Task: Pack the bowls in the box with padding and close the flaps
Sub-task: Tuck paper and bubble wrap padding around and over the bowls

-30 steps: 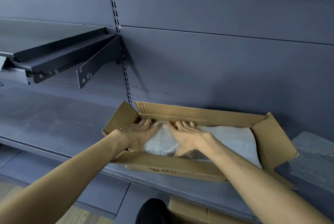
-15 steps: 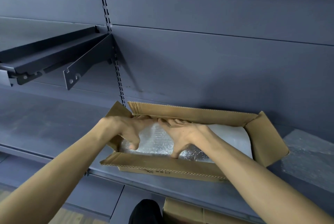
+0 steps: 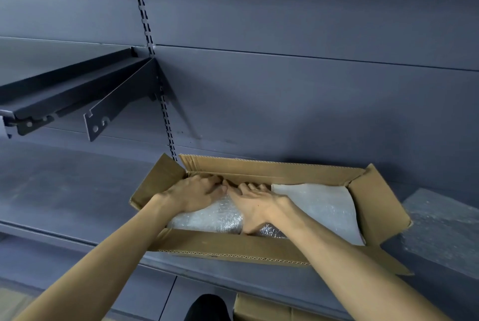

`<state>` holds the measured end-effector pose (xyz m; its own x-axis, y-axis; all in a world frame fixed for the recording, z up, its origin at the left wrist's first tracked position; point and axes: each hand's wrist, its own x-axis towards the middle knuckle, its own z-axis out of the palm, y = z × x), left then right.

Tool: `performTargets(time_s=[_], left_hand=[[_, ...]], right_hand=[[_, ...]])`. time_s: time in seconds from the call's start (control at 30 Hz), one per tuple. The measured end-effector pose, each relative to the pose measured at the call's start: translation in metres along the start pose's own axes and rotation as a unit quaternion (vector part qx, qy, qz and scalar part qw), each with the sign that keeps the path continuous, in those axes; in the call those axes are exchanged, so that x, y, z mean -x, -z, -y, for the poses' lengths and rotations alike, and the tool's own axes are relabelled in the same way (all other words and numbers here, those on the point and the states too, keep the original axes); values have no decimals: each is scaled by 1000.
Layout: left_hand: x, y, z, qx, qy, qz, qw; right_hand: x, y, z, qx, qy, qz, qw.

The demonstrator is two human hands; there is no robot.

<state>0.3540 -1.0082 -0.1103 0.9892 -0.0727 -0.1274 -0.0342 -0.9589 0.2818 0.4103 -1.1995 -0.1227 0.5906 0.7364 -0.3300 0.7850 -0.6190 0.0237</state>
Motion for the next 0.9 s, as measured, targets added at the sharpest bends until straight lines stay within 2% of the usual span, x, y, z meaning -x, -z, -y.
performTargets(time_s=[0.07,0.17,0.3,0.4,0.63,0.8,0.9], left_hand=[[4,6,0,-64,-34,-64,995],[5,12,-5,-95,-62,-140,984],[0,16,-35,-43,-111,-223,968],[-9,20,-67,-1,-144,-252,957],[-51,26,-167,74,-197,-285,935],[-83,8,-273,102,-261,-247,928],[-98,-13,-330,93,-277,-203,934]], right_hand=[[8,4,-4,7,4,-13,1000],[21,14,-12,-9,9,-25,1000],[45,29,-23,-36,8,-53,998],[68,36,-39,-59,13,-113,992],[150,49,-107,-47,-58,-279,957],[233,25,-183,-77,-166,-404,896],[282,-15,-227,-100,-253,-424,864]])
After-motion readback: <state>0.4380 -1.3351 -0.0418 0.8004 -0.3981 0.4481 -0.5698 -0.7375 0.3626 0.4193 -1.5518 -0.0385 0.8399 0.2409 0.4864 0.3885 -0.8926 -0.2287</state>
